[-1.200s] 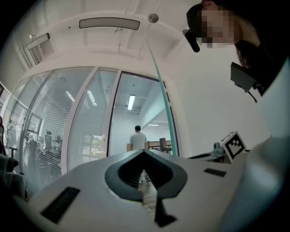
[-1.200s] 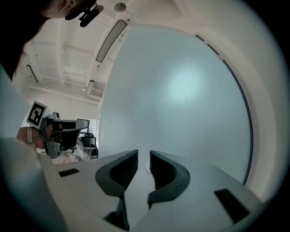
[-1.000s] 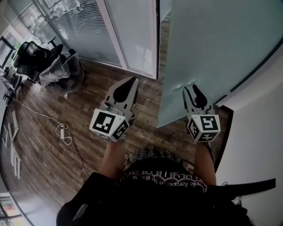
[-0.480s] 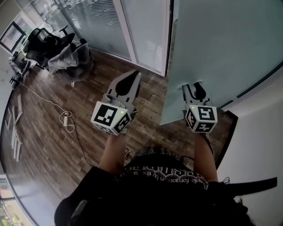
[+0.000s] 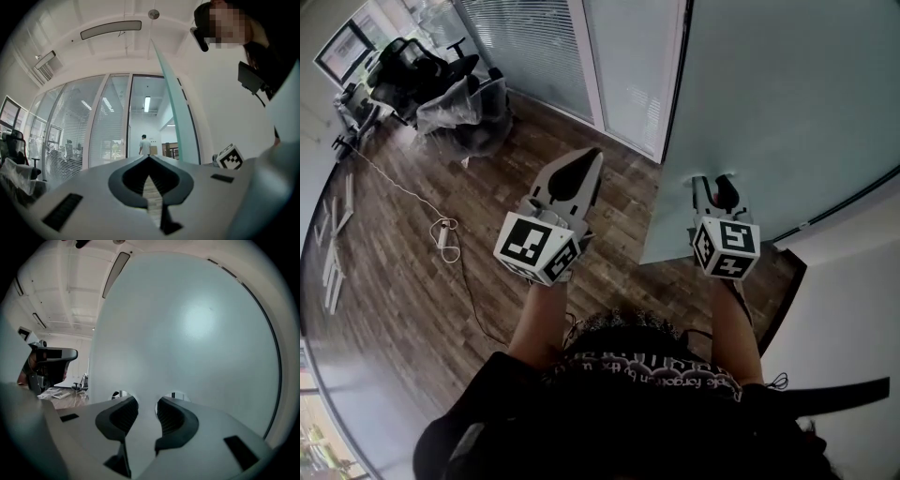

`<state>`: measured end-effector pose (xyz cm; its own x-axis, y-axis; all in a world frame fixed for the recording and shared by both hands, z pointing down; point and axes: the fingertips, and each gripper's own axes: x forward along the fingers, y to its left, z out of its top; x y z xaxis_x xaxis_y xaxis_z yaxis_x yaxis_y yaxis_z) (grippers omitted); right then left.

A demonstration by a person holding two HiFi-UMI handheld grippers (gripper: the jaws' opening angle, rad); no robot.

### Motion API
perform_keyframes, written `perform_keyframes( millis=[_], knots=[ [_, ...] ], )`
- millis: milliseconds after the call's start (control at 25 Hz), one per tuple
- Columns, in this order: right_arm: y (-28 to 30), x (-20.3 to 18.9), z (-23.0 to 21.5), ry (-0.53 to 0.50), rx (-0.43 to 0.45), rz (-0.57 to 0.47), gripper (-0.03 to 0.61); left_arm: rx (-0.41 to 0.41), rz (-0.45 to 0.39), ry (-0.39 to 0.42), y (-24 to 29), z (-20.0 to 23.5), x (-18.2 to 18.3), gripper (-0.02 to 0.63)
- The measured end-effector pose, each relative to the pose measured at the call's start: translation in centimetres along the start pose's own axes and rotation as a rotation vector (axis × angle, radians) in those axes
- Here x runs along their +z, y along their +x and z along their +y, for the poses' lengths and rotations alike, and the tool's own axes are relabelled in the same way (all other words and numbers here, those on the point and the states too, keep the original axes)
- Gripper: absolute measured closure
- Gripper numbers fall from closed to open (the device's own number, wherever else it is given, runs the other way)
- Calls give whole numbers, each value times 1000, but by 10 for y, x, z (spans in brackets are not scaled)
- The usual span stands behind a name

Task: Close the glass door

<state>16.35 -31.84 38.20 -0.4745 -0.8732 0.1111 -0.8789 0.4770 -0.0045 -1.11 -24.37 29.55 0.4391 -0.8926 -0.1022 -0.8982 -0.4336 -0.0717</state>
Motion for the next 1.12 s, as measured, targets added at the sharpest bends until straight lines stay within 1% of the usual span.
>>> perform_keyframes(
  millis=[280, 440, 520, 720, 920, 1120],
  knots=[
    [19, 3, -4, -2, 5, 0, 452, 62, 6, -5, -12, 1, -3, 612],
    [32, 4, -4, -1, 4, -15, 452, 97, 2, 2, -17, 13, -5, 612],
    [39, 5, -4, 0, 1, -25, 451, 101, -3, 12, -13, 22, -4, 611],
    [60, 10, -6, -1, -23, -38, 451, 82, -30, 66, 9, 49, 2, 611],
    [86, 12, -12, 3, -75, -55, 453, 43, -43, 64, 42, 81, -3, 612],
    [120, 18, -19, 4, -111, -45, 453, -2, -55, 57, 75, 117, -3, 612]
  ],
)
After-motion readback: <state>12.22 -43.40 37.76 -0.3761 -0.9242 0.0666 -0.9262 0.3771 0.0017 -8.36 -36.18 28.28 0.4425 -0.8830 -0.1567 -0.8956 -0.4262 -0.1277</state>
